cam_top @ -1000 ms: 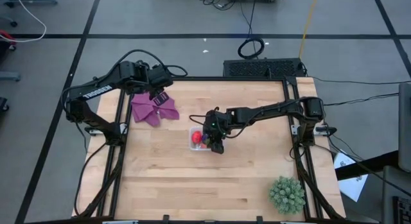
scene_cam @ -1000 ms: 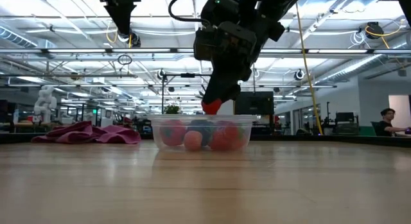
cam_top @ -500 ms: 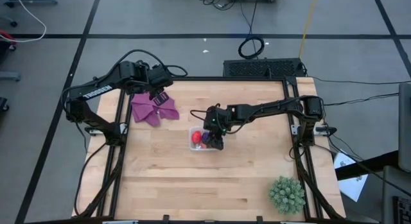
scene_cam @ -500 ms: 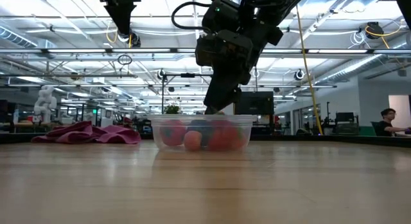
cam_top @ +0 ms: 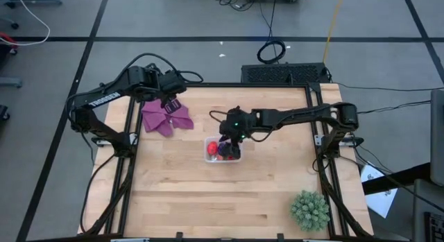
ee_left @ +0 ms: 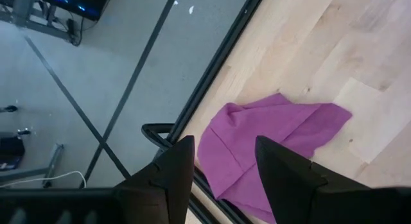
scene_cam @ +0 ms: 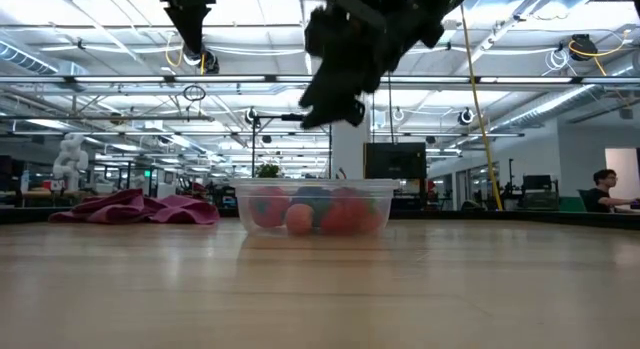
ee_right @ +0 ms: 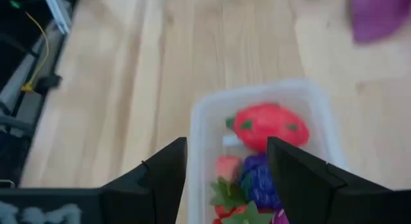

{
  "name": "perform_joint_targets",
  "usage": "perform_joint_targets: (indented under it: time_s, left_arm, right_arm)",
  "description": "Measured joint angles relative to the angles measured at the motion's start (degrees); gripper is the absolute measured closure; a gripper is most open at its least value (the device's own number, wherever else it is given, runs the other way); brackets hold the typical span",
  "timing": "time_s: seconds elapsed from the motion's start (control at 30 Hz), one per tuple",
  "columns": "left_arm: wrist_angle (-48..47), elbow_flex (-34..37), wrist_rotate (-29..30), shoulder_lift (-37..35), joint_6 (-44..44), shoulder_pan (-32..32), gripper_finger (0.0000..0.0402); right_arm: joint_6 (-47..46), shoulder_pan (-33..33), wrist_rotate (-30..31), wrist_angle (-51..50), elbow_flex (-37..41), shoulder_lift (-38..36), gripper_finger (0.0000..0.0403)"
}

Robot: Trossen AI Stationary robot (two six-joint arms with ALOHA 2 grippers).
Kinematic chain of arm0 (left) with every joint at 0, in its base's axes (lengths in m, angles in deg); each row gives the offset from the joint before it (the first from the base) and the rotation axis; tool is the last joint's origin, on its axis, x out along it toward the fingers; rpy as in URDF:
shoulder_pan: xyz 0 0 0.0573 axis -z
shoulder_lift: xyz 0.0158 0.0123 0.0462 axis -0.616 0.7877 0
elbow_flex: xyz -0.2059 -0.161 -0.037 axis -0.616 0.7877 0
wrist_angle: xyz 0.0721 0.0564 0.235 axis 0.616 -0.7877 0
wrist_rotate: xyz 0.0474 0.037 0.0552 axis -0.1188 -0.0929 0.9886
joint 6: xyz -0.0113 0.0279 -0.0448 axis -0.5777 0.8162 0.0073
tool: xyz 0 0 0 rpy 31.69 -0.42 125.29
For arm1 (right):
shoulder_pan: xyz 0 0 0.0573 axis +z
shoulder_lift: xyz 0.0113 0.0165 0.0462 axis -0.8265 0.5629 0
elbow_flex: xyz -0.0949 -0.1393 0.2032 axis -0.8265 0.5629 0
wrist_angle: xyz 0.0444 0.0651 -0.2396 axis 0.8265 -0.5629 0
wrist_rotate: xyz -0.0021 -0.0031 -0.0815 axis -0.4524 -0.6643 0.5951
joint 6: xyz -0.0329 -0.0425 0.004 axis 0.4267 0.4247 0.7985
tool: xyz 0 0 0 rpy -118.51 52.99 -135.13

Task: Pick and placing Produce into tupperware
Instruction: Return to Home Position

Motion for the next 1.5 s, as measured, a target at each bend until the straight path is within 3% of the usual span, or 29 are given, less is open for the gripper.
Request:
perform_joint_targets:
  time_s: [0.23,0.47,0.7,0.87,1.17,1.4,1.5]
  left_arm:
    - [2.1,0.1,-0.2,-2.9,-0.1,1.8,0.0229]
    - [5.4,0.0,-4.4,-12.3,-2.1,7.1,0.0229]
    - [6.4,0.0,-10.9,-25.3,-10.6,17.8,0.0229]
    - [6.5,2.1,-11.9,-32.1,-14.0,26.2,0.0229]
    - [9.0,20.1,-5.9,-48.3,-18.9,31.3,0.0229]
    - [21.8,40.7,-11.8,-64.3,-14.1,31.5,0.0229]
    - [22.4,47.4,-13.3,-69.3,-13.4,31.5,0.0229]
  right_arm:
    - [2.0,0.0,5.3,-2.0,0.0,-10.4,0.0208]
    - [2.6,0.0,9.3,-7.7,-0.1,-23.4,0.0215]
    - [2.8,0.9,9.1,-13.0,-0.1,-34.8,0.0215]
    - [0.2,2.5,9.0,-18.8,-0.1,-42.0,0.0215]
    - [0.9,7.1,9.0,-34.0,0.2,-54.7,0.0215]
    - [0.1,9.7,9.0,-24.4,10.0,-68.2,0.0215]
    - [-2.4,9.9,8.9,-21.6,16.3,-74.7,0.0215]
